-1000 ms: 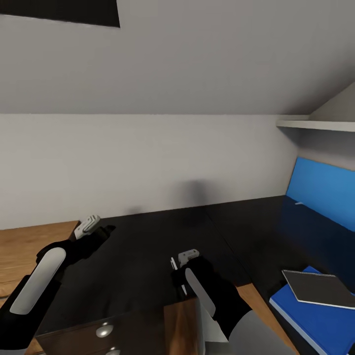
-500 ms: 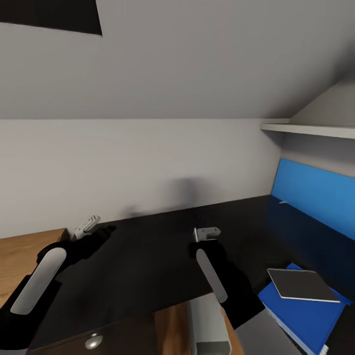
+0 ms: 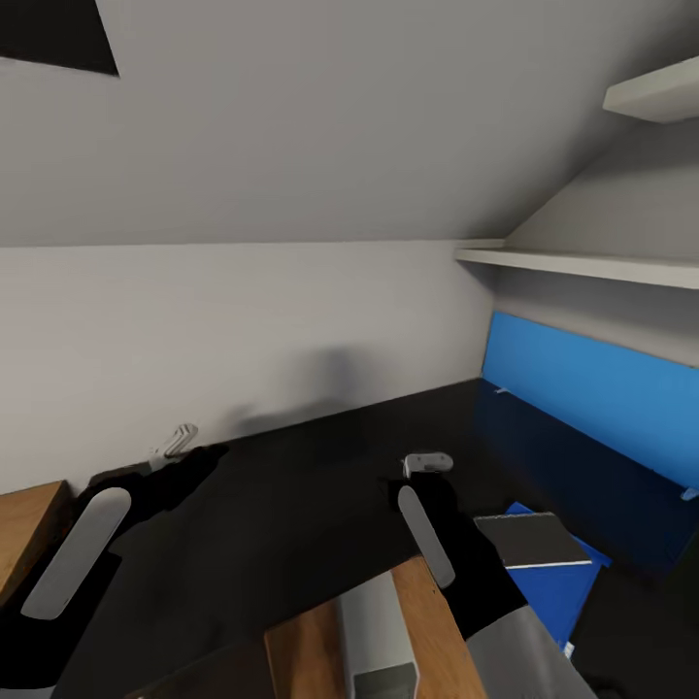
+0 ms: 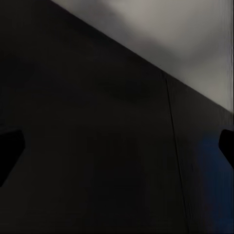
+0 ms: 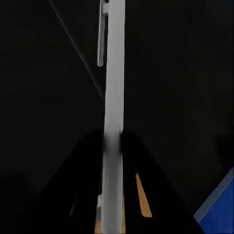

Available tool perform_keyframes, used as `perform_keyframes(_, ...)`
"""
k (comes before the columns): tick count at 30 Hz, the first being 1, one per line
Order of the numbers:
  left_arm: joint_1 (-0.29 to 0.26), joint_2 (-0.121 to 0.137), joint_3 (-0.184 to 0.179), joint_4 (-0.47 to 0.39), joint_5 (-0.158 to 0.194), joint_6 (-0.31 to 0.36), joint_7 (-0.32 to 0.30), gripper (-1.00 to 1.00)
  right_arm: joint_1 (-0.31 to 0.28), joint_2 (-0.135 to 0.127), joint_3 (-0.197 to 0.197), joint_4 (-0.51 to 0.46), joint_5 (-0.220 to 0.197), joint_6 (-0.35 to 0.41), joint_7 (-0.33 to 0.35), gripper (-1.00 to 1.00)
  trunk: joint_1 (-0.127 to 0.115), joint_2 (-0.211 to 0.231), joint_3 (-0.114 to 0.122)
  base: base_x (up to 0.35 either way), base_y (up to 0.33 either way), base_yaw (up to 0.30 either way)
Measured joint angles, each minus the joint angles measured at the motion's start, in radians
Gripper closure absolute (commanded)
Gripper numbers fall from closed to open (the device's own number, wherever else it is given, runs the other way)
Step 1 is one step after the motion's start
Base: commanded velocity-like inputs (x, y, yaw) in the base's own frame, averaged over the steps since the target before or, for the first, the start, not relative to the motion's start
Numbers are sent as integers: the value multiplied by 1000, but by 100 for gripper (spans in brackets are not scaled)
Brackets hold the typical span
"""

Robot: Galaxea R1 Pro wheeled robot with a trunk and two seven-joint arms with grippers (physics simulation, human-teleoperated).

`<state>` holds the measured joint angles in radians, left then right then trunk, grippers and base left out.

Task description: In the bedroom, organize the workspace by keeping the computer under the desk, ensuring the monitor is on the desk, placing the keyboard on the desk next to the monitor, placing the mouse on the desk next to the keyboard, moving the folder from the swivel chair onto the desk next to the mouse, stacking the notebook on top of the folder with the pen on top of the notebook, and positioning the swivel chair next to the desk.

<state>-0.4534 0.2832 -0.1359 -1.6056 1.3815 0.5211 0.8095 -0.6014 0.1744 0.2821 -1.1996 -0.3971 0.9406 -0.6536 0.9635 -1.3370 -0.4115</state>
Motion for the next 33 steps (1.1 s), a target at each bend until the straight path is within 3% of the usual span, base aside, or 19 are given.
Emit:
perform_keyframes(8, 0, 0, -1, 1, 0, 0, 0, -100, -5, 0, -48, 47, -1, -6, -1, 100, -31, 56, 25, 0, 0, -298)
perform_keyframes(22, 0, 0, -1, 1, 0, 0, 0, -100, -5, 0, -55, 52, -1, -6, 3, 100, -84, 154, 69, 0, 0, -298)
perform_keyframes(30, 0, 0, 0, 2, 1, -2, -3, -100, -5, 0, -54, 54, -3, -6, 9, 100, -85, 154, 69, 0, 0, -201)
perform_keyframes(33, 0, -1, 2, 2, 2, -5, -14, -100, -5, 0, -57, 54, -27, -7, 10, 100, -85, 154, 69, 0, 0, -34)
